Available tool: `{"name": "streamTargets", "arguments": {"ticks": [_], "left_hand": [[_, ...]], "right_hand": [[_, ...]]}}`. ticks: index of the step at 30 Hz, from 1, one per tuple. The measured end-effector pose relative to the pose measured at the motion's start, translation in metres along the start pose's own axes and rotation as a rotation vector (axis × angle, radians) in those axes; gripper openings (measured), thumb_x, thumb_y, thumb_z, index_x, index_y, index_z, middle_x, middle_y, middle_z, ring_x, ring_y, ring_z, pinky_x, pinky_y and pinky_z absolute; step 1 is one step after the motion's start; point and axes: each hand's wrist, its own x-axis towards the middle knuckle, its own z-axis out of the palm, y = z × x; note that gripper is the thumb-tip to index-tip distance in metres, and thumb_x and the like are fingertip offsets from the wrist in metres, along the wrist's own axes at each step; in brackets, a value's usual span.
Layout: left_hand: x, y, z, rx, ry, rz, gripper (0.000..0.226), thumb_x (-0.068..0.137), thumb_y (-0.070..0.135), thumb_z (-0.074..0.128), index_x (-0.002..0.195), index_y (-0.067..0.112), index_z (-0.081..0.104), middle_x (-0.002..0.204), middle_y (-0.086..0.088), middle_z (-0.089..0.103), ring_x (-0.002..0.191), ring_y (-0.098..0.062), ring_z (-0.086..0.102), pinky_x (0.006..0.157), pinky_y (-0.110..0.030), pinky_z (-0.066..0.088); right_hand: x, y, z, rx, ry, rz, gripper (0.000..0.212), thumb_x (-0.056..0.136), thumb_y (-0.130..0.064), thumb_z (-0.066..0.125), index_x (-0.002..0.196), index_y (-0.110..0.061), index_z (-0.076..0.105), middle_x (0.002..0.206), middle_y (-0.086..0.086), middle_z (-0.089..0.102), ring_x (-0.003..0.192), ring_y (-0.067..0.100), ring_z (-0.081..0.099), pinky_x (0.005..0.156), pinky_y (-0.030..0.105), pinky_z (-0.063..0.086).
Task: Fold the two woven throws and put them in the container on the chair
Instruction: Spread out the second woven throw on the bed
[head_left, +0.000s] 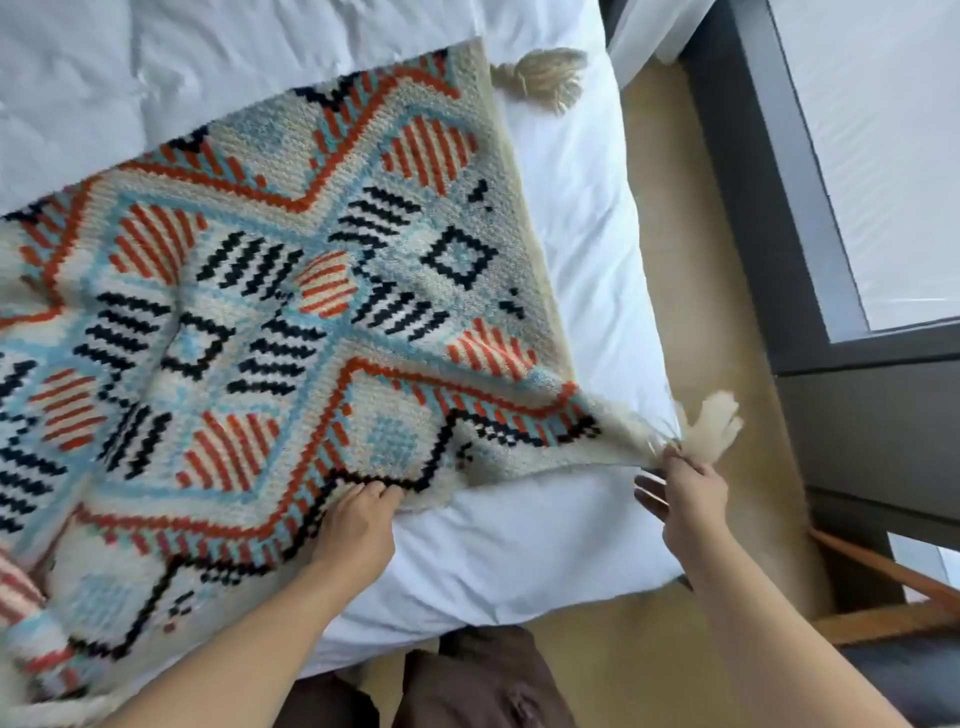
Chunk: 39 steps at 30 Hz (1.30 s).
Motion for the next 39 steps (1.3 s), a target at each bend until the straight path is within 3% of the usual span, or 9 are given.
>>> {"name": "streamTargets", "arguments": {"ticks": [5, 7, 11, 20, 24, 27, 32, 36, 39], "left_hand": [[-0.019, 0.012, 0.009, -0.036, -0.308, 0.089, 0.041, 0.084, -0.009, 0.039, 0.106, 0.02, 0.057, 0.09, 0.004, 0.048, 0.087, -0.02, 0.046, 0.068, -0.034, 0.035], [-0.03, 0.014, 0.015, -0.055, -0.327, 0.069, 0.032, 0.09, 0.0, 0.045, 0.111, 0.019, 0.061, 0.097, 0.003, 0.053, 0.093, -0.021, 0.051, 0.075, -0.034, 0.044], [-0.05, 0.014, 0.012, -0.277, -0.181, -0.041, 0.022, 0.099, 0.028, 0.057, 0.117, 0.017, 0.065, 0.11, 0.003, 0.06, 0.093, -0.015, 0.053, 0.079, -0.031, 0.046], [-0.142, -0.117, 0.041, -0.735, -0.186, -0.91, 0.017, 0.097, 0.033, 0.055, 0.093, 0.019, 0.064, 0.092, -0.006, 0.067, 0.086, -0.028, 0.065, 0.08, -0.035, 0.054], [-0.204, -0.219, 0.09, -0.88, 0.038, -1.221, 0.032, 0.076, 0.038, 0.063, 0.096, 0.013, 0.069, 0.094, -0.017, 0.072, 0.081, -0.035, 0.069, 0.076, -0.044, 0.06], [-0.234, -0.269, 0.1, -0.983, 0.321, -1.329, 0.068, 0.055, 0.061, 0.073, 0.103, 0.014, 0.06, 0.101, -0.016, 0.068, 0.088, -0.035, 0.067, 0.077, -0.047, 0.059], [-0.241, -0.32, 0.066, -1.313, 0.642, -1.349, 0.094, 0.059, 0.033, 0.095, 0.134, 0.008, 0.044, 0.126, -0.014, 0.062, 0.106, -0.026, 0.064, 0.09, -0.038, 0.054], [-0.252, -0.376, 0.088, -1.437, 0.476, -1.245, 0.082, 0.056, 0.031, 0.094, 0.126, 0.018, 0.052, 0.115, -0.007, 0.071, 0.104, -0.026, 0.068, 0.091, -0.04, 0.055], [-0.268, -0.41, 0.082, -1.655, 0.367, -1.127, 0.06, 0.064, 0.019, 0.094, 0.113, 0.011, 0.061, 0.103, -0.008, 0.073, 0.093, -0.025, 0.07, 0.082, -0.037, 0.056]], "right_hand": [[0.019, 0.036, -0.053, 0.281, 0.185, 0.275, 0.016, 0.1, -0.019, 0.062, 0.105, -0.005, 0.058, 0.054, 0.006, 0.058, 0.042, 0.012, 0.055, 0.036, 0.019, 0.047], [0.018, 0.044, -0.057, 0.295, 0.167, 0.32, 0.026, 0.099, -0.022, 0.063, 0.12, -0.007, 0.059, 0.076, 0.008, 0.062, 0.061, 0.016, 0.059, 0.042, 0.023, 0.055], [-0.02, 0.059, -0.034, 0.037, 0.13, 0.293, 0.027, 0.092, -0.025, 0.073, 0.103, -0.006, 0.058, 0.085, 0.012, 0.059, 0.076, 0.027, 0.062, 0.074, 0.038, 0.059], [-0.172, 0.135, 0.112, -1.348, -0.86, -0.689, 0.021, 0.095, -0.032, 0.061, 0.074, -0.026, 0.064, 0.063, 0.003, 0.064, 0.057, 0.022, 0.057, 0.051, 0.028, 0.038], [-0.235, 0.19, 0.171, -1.636, -1.051, -0.914, 0.038, 0.094, -0.044, 0.05, 0.117, -0.022, 0.069, 0.087, -0.002, 0.064, 0.071, 0.014, 0.058, 0.061, 0.025, 0.042], [-0.282, 0.231, 0.207, -1.842, -1.117, -1.057, 0.045, 0.1, -0.044, 0.051, 0.141, -0.023, 0.053, 0.131, 0.004, 0.062, 0.114, 0.025, 0.061, 0.085, 0.032, 0.049], [-0.341, 0.303, 0.26, -1.977, -1.144, -1.254, 0.056, 0.101, -0.043, 0.051, 0.149, -0.016, 0.036, 0.146, 0.01, 0.042, 0.133, 0.033, 0.04, 0.103, 0.04, 0.041], [-0.373, 0.353, 0.297, -2.041, -1.001, -1.53, 0.074, 0.081, -0.046, 0.077, 0.138, -0.01, 0.048, 0.121, 0.017, 0.055, 0.106, 0.039, 0.056, 0.086, 0.047, 0.05], [-0.396, 0.376, 0.326, -2.029, -0.92, -1.616, 0.051, 0.059, -0.01, 0.087, 0.106, -0.005, 0.067, 0.089, 0.017, 0.065, 0.078, 0.039, 0.064, 0.062, 0.044, 0.053]]}}
